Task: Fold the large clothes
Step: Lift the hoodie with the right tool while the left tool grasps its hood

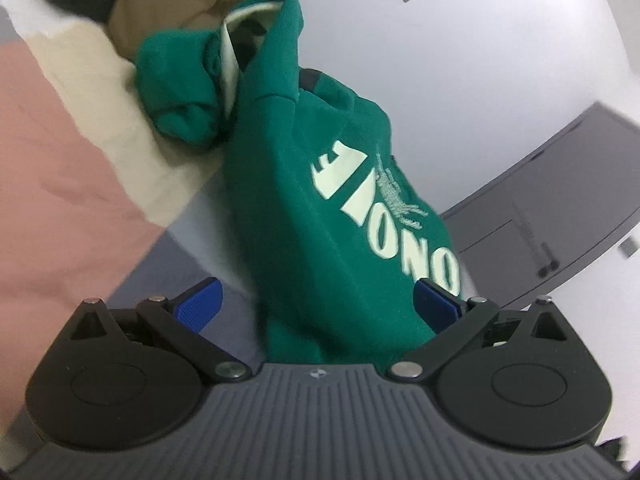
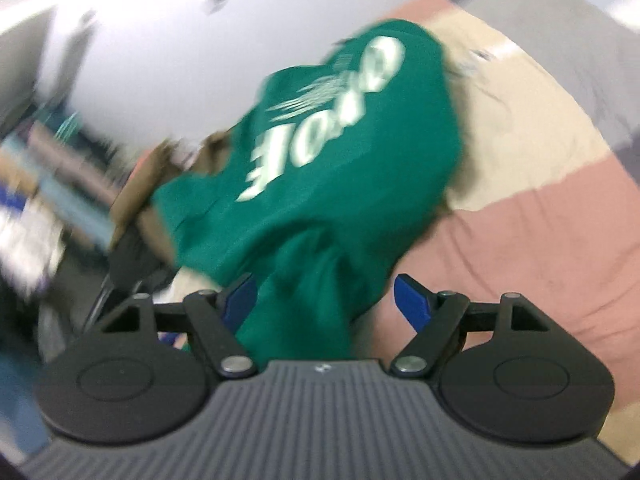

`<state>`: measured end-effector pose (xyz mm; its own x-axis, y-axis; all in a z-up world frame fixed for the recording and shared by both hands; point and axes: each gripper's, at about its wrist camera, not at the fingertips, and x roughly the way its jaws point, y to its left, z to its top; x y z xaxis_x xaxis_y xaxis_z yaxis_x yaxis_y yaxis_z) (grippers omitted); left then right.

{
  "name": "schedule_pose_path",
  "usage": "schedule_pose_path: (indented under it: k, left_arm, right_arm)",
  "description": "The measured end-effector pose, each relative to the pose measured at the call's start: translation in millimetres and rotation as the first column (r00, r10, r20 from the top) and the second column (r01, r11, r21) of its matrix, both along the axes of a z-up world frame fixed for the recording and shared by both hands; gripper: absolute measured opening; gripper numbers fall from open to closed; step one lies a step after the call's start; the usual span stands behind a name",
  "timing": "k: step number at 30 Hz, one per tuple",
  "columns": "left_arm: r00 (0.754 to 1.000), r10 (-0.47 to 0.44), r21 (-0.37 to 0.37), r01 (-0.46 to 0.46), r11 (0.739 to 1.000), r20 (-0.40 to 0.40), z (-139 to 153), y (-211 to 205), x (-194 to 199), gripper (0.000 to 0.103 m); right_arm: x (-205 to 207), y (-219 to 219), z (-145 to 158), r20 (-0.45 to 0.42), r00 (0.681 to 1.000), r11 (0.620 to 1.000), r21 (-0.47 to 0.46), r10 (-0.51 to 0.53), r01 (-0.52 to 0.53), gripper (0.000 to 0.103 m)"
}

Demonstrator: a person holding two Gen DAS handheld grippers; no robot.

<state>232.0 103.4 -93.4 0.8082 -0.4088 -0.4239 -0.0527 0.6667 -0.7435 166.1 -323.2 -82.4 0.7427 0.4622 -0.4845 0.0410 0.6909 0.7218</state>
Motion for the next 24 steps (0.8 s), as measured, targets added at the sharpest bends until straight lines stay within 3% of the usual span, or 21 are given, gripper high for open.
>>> schedule_pose_path:
  k: [4, 6, 9, 11, 13, 15, 17, 18, 20, 24]
  left_arm:
    - [1.000, -0.016, -0.064, 0.015, 0.998, -0.019, -13.5, 2.1, 33.5, 0.102]
    - [0.999, -0.024, -0.084, 0.022, 0.996, -0.021, -19.1, 3.5, 48.3, 0.095]
    - [0.997, -0.068, -0.140, 0.063, 0.988, -0.035, -27.3, 4.3, 70.2, 0.087]
    - [0.994, -0.099, -0.111, 0.093, 0.989, -0.054, -28.4, 0.1, 85.4, 0.083]
    - [0.991, -0.114, -0.079, 0.108, 0.991, -0.074, -29.2, -3.0, 97.1, 0.064]
    - [0.988, -0.131, -0.106, 0.122, 0.987, -0.080, -29.8, -2.9, 105.0, 0.032]
    - [0.986, -0.146, -0.079, 0.140, 0.987, -0.075, -23.7, -4.2, 110.3, 0.018]
    - [0.985, -0.160, -0.061, 0.156, 0.986, -0.067, -19.3, -4.6, 112.1, 0.013]
    - [0.981, -0.189, -0.057, 0.186, 0.981, -0.040, -9.3, -2.4, 111.1, 0.007]
    - [0.984, -0.176, -0.083, 0.178, 0.981, 0.029, 20.2, 10.1, 88.0, 0.006]
  right_arm:
    - [29.7, -8.7, -35.2, -0.090, 0.983, 0.981, 0.094, -0.160, 0.168, 0.078]
    - [38.4, -12.7, -54.6, -0.128, 0.968, 0.960, 0.151, -0.216, 0.234, 0.078]
    - [50.2, -10.6, -61.1, -0.097, 0.972, 0.955, 0.188, -0.213, 0.228, 0.078]
    - [61.4, -4.2, -58.7, -0.072, 0.982, 0.964, 0.189, -0.175, 0.186, 0.078]
    - [72.3, 5.3, -52.5, -0.082, 0.982, 0.971, 0.157, -0.168, 0.179, 0.077]
    - [77.7, 15.6, -42.5, -0.052, 0.983, 0.979, 0.091, -0.178, 0.183, 0.059]
    - [78.6, 22.7, -32.6, -0.010, 0.983, 0.982, 0.027, -0.184, 0.185, 0.022]
    - [77.8, 23.2, -28.2, -0.003, 0.980, 0.980, 0.019, -0.198, 0.198, 0.016]
    - [75.4, 21.8, -18.0, 0.022, 0.975, 0.975, 0.031, -0.221, 0.220, 0.011]
    - [61.1, 25.5, 17.9, 0.160, 0.965, 0.977, 0.082, -0.208, 0.197, 0.010]
